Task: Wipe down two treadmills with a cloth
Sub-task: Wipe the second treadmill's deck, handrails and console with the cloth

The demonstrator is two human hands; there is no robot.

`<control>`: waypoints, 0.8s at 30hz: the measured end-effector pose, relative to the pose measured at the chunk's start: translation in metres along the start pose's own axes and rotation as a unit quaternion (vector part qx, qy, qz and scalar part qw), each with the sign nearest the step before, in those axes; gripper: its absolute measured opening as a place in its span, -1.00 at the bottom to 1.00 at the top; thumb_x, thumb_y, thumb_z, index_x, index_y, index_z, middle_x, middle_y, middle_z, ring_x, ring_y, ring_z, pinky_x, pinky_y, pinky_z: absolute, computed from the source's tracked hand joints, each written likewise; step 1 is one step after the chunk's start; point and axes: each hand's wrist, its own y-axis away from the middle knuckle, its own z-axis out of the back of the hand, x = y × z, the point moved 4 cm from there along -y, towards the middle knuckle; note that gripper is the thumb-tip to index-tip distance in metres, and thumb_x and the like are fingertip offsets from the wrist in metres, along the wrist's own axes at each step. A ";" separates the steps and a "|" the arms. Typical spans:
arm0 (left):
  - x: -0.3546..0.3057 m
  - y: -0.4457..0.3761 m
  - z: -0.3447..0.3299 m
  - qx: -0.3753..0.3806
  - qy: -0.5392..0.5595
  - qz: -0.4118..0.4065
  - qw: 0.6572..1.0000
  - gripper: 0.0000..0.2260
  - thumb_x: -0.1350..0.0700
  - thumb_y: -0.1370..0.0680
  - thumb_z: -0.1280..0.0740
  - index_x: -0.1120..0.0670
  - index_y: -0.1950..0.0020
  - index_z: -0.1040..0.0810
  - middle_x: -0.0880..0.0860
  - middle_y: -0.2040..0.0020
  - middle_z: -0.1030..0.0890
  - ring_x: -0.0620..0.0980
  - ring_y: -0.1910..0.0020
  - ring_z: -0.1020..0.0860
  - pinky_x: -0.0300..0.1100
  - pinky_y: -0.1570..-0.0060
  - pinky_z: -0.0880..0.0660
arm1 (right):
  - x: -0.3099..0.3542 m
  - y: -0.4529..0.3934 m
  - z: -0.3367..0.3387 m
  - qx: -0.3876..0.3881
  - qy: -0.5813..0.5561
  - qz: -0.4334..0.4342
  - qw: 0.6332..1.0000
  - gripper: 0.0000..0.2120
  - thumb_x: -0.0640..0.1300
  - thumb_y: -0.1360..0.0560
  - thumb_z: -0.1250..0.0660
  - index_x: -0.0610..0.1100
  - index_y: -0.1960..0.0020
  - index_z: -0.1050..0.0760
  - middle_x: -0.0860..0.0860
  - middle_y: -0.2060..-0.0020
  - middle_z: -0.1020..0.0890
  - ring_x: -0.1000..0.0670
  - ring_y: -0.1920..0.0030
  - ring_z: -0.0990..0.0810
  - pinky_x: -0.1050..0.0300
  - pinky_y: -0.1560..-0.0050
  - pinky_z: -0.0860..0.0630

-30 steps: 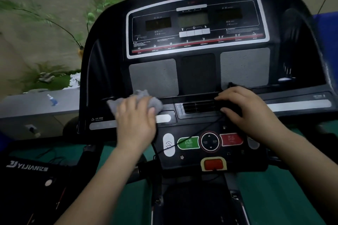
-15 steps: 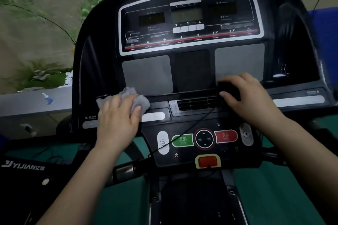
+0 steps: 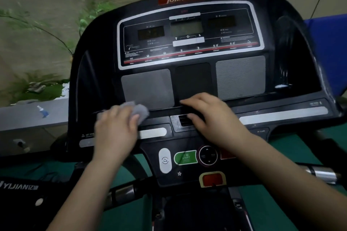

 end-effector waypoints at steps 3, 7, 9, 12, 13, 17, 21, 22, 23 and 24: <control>0.033 0.000 0.006 0.012 0.011 0.075 0.997 -0.57 -0.08 -0.52 -0.05 0.14 -0.17 -0.53 0.26 -0.06 -0.56 0.32 0.01 -0.49 0.11 0.00 -0.43 | 0.019 -0.006 -0.019 0.061 0.029 0.035 0.997 -0.55 0.02 -0.53 -0.27 0.05 -0.41 -0.38 0.03 -0.38 -0.44 -0.02 -0.37 -0.39 -0.12 -0.44 -0.23; 0.018 -0.006 0.028 -0.044 0.155 0.118 0.980 -0.65 0.00 -0.60 -0.14 0.08 -0.35 -0.40 0.25 -0.22 -0.49 0.29 -0.17 -0.45 0.15 -0.17 -0.41 | 0.020 -0.001 -0.022 0.096 0.018 0.046 0.994 -0.47 0.05 -0.54 -0.28 0.12 -0.48 -0.24 0.07 -0.53 -0.17 0.05 -0.54 -0.05 0.00 -0.51 0.15; -0.009 -0.006 0.042 -0.095 0.239 0.120 0.959 -0.62 0.04 -0.59 -0.22 0.04 -0.40 -0.31 0.20 -0.28 -0.47 0.21 -0.22 -0.45 0.11 -0.22 -0.41 | 0.013 0.006 -0.012 0.070 -0.008 0.042 0.997 -0.50 -0.01 -0.53 -0.30 0.11 -0.45 -0.29 0.07 -0.52 -0.19 0.05 -0.54 -0.05 0.04 -0.52 0.12; -0.074 -0.008 0.054 -0.125 0.311 0.052 0.941 -0.57 0.01 -0.54 -0.27 0.08 -0.37 -0.29 0.09 -0.24 -0.44 0.07 -0.18 -0.44 -0.07 -0.20 -0.38 | -0.012 0.022 0.014 -0.059 -0.030 -0.010 0.998 -0.61 -0.18 -0.46 -0.30 0.00 -0.28 -0.50 -0.03 -0.37 -0.44 -0.07 -0.40 -0.38 -0.06 -0.44 -0.25; -0.100 -0.009 0.052 -0.120 0.313 0.003 0.942 -0.55 0.01 -0.51 -0.28 0.12 -0.35 -0.32 0.04 -0.20 -0.42 0.01 -0.17 -0.41 -0.16 -0.21 -0.33 | -0.024 0.029 0.025 -0.118 -0.035 -0.039 0.992 -0.63 -0.25 -0.43 -0.28 -0.05 -0.21 -0.55 -0.07 -0.28 -0.50 -0.10 -0.30 -0.46 -0.06 -0.36 -0.36; -0.184 -0.017 0.006 0.000 0.248 -0.180 0.952 -0.53 -0.07 -0.46 -0.32 0.15 -0.28 -0.44 0.10 -0.21 -0.41 0.05 -0.20 -0.39 -0.14 -0.30 -0.29 | -0.073 0.055 0.063 -0.231 -0.040 -0.162 0.958 -0.63 -0.42 -0.41 -0.24 -0.12 -0.13 -0.55 -0.04 -0.09 -0.47 -0.07 -0.13 -0.50 0.15 -0.23 -0.38; -0.195 -0.014 -0.017 0.100 0.144 -0.211 0.962 -0.38 -0.30 -0.51 0.02 0.00 -0.43 -0.38 -0.04 -0.39 -0.39 0.02 -0.41 -0.26 0.02 -0.47 -0.06 | -0.088 0.060 0.083 -0.226 -0.037 -0.196 0.953 -0.71 -0.34 -0.48 -0.26 -0.08 -0.12 -0.53 0.08 -0.06 -0.43 0.06 -0.09 -0.48 0.21 -0.13 -0.42; -0.188 -0.015 -0.012 0.087 0.170 -0.188 0.963 -0.42 -0.26 -0.53 0.06 -0.02 -0.43 -0.38 -0.04 -0.38 -0.41 0.01 -0.39 -0.29 0.02 -0.45 -0.11 | -0.084 0.054 0.084 -0.224 -0.027 -0.171 0.959 -0.75 -0.32 -0.48 -0.27 -0.10 -0.11 -0.53 0.06 -0.05 -0.46 0.04 -0.08 -0.49 0.19 -0.13 -0.42; -0.177 -0.015 -0.008 0.063 0.194 -0.157 0.966 -0.48 -0.20 -0.56 0.03 -0.02 -0.40 -0.41 -0.02 -0.33 -0.45 0.02 -0.33 -0.34 0.02 -0.39 -0.21 | -0.078 0.044 0.082 -0.204 -0.012 -0.138 0.969 -0.78 -0.28 -0.48 -0.27 -0.11 -0.09 -0.54 0.01 -0.03 -0.50 0.00 -0.08 -0.50 0.15 -0.14 -0.43; -0.165 -0.014 -0.005 0.032 0.206 -0.120 0.971 -0.58 -0.11 -0.58 -0.05 0.00 -0.34 -0.45 0.01 -0.27 -0.49 0.05 -0.26 -0.40 0.01 -0.30 -0.30 | -0.070 0.031 0.076 -0.167 -0.001 -0.102 0.981 -0.80 -0.23 -0.49 -0.26 -0.12 -0.09 -0.54 -0.03 -0.03 -0.54 -0.04 -0.09 -0.51 0.10 -0.15 -0.44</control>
